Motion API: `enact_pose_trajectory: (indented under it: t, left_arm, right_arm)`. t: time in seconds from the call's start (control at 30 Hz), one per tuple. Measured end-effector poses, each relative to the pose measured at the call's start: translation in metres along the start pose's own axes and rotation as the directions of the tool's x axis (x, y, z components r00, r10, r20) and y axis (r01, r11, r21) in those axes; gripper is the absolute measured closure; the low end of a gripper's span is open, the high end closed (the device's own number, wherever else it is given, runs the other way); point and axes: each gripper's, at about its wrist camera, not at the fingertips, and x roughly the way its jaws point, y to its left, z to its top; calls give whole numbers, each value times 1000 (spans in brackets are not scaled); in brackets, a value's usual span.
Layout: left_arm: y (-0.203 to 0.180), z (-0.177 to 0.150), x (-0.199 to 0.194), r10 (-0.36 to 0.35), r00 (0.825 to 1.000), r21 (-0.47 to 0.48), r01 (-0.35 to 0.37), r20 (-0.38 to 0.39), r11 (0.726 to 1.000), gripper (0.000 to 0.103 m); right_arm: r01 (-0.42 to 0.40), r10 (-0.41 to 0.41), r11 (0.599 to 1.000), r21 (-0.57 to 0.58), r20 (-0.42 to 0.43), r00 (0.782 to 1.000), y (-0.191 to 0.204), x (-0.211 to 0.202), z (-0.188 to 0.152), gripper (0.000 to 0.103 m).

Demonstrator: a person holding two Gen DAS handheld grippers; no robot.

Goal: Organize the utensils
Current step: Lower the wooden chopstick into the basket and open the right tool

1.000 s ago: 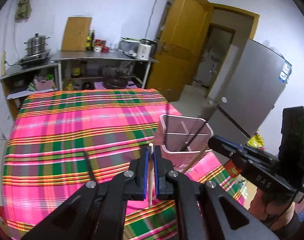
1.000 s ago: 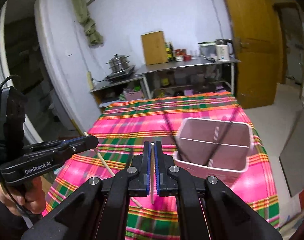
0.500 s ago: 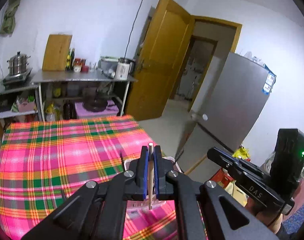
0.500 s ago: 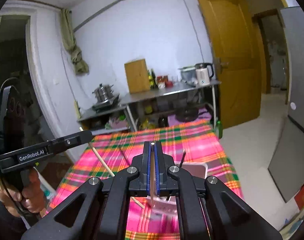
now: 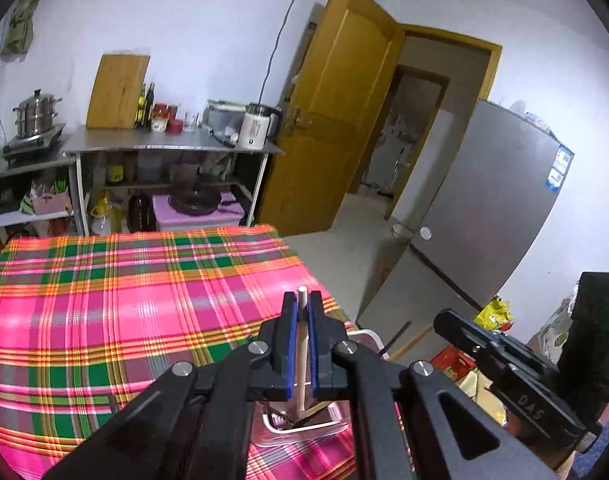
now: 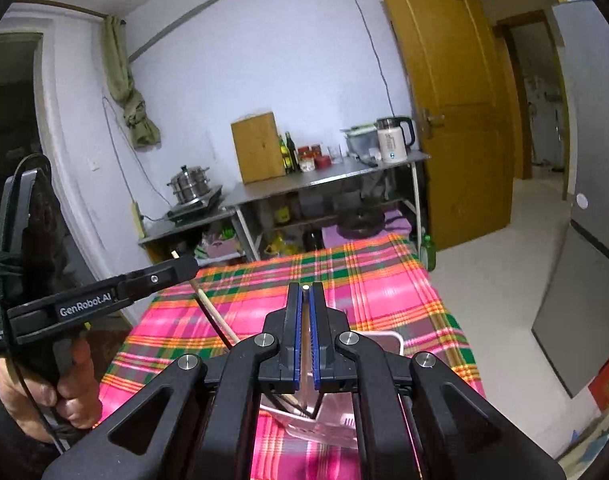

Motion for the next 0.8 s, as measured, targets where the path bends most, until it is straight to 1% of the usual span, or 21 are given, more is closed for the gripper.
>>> enact_pose_trajectory:
  t: [0.2, 0.4, 0.47, 0.6, 0.73, 0.8]
  left_arm:
    - [11, -21, 19, 18, 999, -7, -18, -46, 1000, 97]
    - [13, -33, 23, 13, 998, 1, -13, -63, 1000, 97]
    - [12, -35, 23, 14, 998, 6, -13, -65, 1000, 95]
    - [11, -34, 13, 3, 999, 12, -3, -47, 1000, 82]
    - [7, -31, -4, 13, 1000, 32, -13, -8, 999, 72]
    - [8, -28, -15, 11, 1000, 30, -11, 14, 999, 71]
  right_arm:
    - [0, 0, 1000, 4, -55, 998, -2, 19, -18, 100]
    - [-2, 4, 1000, 18, -111, 994, -8, 31, -32, 99]
    - [-2, 5, 1000, 24, -129, 992, -10, 35, -33, 99]
    - [16, -14, 1000, 21, -116, 993, -10, 31, -34, 92]
    - [17, -16, 1000, 14, -84, 996, -7, 19, -31, 91]
    - [13, -13, 1000, 10, -66, 998, -4, 13, -29, 91]
